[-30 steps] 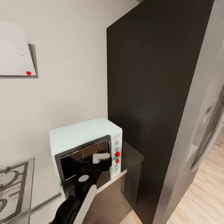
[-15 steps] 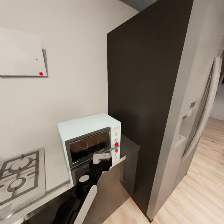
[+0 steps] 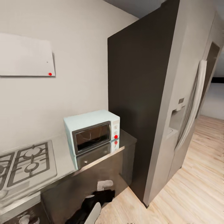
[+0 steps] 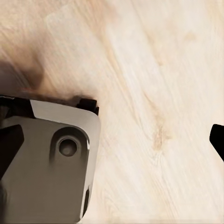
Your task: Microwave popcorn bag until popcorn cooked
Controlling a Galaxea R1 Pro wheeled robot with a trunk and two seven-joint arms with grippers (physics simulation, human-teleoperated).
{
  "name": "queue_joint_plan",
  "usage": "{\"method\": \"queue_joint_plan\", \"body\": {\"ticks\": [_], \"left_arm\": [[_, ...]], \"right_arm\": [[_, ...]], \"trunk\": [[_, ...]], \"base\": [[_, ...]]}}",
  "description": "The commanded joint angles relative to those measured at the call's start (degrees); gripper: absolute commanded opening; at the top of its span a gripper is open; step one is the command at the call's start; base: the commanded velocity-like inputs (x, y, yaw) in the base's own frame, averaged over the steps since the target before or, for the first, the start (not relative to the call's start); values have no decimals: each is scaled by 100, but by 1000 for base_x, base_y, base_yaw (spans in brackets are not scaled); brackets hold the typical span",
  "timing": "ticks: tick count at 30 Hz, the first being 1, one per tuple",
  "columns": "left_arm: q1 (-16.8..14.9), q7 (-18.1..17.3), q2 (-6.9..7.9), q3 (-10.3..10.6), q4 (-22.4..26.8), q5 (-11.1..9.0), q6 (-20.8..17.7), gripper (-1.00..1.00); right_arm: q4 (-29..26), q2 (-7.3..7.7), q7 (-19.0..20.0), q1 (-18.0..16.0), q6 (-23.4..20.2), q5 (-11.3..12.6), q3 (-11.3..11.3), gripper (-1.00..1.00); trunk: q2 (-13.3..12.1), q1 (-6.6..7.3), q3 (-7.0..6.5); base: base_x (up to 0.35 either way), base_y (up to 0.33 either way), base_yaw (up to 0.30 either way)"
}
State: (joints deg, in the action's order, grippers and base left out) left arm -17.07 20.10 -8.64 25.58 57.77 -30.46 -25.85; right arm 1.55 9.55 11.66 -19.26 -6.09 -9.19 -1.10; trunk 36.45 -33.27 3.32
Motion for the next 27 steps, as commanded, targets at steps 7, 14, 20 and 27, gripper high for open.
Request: {"method": "queue_joint_plan", "body": {"ticks": [7, 14, 20, 27], "left_arm": [[-6, -86, -18, -25, -4212, -869, 1215, 100], [296, -1238, 169, -35, -5773, -1472, 2638, 100], [441, -1254, 203, -27, -5777, -1489, 3190, 100], [442, -1254, 202, -27, -5777, -1481, 3199, 100]], "right_arm": [[3, -6, -115, -8, 526, -48, 21, 100], [16, -23, -204, -8, 701, -40, 23, 100], [26, -62, -209, -3, 714, -692, 23, 100], [36, -71, -216, -5, 721, -905, 31, 100]], "trunk": [[11, 2, 10], [11, 2, 10], [11, 2, 21], [11, 2, 40]], "base": [[-347, 0, 0], [-118, 0, 0], [0, 0, 164], [0, 0, 276]]}}
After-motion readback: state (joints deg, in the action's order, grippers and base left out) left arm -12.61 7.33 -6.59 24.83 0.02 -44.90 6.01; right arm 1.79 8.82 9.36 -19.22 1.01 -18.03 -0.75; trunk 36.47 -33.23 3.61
